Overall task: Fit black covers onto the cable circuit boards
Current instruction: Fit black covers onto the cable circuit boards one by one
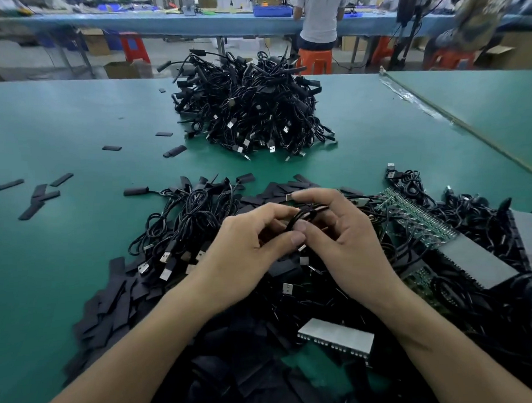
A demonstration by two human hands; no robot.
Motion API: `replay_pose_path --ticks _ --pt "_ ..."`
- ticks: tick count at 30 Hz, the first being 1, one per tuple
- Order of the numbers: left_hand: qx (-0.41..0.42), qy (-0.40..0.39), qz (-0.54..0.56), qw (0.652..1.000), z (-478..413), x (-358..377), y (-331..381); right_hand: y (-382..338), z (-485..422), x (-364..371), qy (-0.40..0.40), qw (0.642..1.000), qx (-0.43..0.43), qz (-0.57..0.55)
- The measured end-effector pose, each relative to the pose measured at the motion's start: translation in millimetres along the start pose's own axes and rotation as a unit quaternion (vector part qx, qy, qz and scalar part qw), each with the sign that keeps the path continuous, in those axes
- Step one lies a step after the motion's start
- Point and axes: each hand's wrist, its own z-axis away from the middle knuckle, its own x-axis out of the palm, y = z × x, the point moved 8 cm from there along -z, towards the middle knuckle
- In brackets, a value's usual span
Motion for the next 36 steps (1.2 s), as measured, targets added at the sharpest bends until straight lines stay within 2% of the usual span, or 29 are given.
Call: replay_pose_path --ticks 2,4,6,8,11,14,18,22,26,28,32,36 --pt "-0.004 0.021 -0.013 1.0 -1 -6 -3 1 1 -5 0.033 0.998 -0.004 0.046" --pt "-0.014 0.08 -0.016 0.997 -2 -19 -5 -3 1 -12 0.069 0.993 -0.022 0.089" --pt "-0.022 0.154 -0.005 0.988 -3 -35 -6 -3 1 -9 0.04 0.983 -0.024 0.177" --pt "-0.032 0.212 0.026 0.976 -2 -48 -7 5 2 3 -0.047 0.948 -0.008 0.316" --pt "-0.042 0.271 0.067 0.959 0 -63 -6 17 5 13 -0.131 0.865 0.009 0.484" --pt "-0.02 0.278 0.043 0.959 1 -69 3 24 7 19 -0.176 0.824 0.031 0.537" --pt "0.019 0.237 -0.078 0.968 -1 -66 16 25 9 22 -0.182 0.807 0.03 0.561" --pt "0.011 0.157 -0.139 0.978 -4 -53 20 22 8 22 -0.163 0.822 0.009 0.545" --pt "0.054 0.137 -0.328 0.933 -1 -42 38 15 7 17 -0.111 0.858 -0.014 0.501" --pt "0.049 0.115 -0.383 0.915 -1 -38 38 11 7 14 -0.079 0.879 -0.019 0.471" --pt "0.022 0.066 -0.401 0.913 1 -35 36 5 5 2 0.005 0.951 0.012 0.309" --pt "-0.041 0.016 -0.391 0.92 1 -33 22 3 7 -3 0.036 0.966 0.021 0.254"
